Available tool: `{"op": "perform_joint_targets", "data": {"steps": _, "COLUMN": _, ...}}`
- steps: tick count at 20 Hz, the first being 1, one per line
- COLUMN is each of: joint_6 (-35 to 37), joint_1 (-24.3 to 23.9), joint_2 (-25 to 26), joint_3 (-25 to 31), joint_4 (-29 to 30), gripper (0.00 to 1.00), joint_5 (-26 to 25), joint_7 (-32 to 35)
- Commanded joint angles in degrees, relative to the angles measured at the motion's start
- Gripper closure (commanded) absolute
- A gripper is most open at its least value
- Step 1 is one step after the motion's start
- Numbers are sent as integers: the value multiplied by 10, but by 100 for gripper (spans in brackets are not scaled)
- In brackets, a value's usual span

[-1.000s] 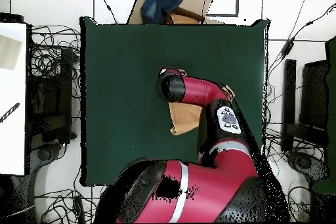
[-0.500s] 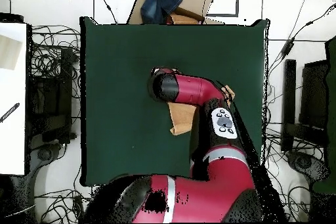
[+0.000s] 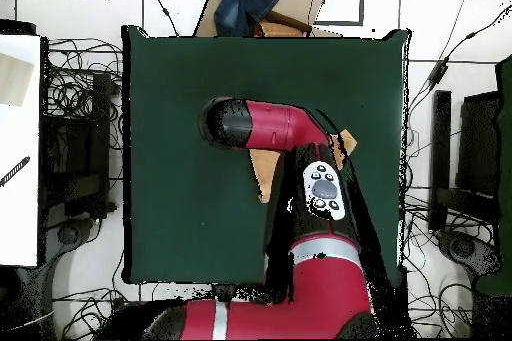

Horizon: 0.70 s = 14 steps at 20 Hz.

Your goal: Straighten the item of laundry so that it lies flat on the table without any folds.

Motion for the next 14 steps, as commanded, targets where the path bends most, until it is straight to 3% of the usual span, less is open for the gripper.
{"op": "perform_joint_targets", "data": {"steps": 1, "joint_6": 56, "joint_1": 11, "joint_2": -18, "joint_3": 4, "joint_4": 24, "gripper": 100, "joint_5": 29, "joint_7": 101}}
{"op": "perform_joint_targets", "data": {"steps": 14, "joint_6": 63, "joint_1": 20, "joint_2": -21, "joint_3": 0, "joint_4": 20, "gripper": 100, "joint_5": 35, "joint_7": 109}}
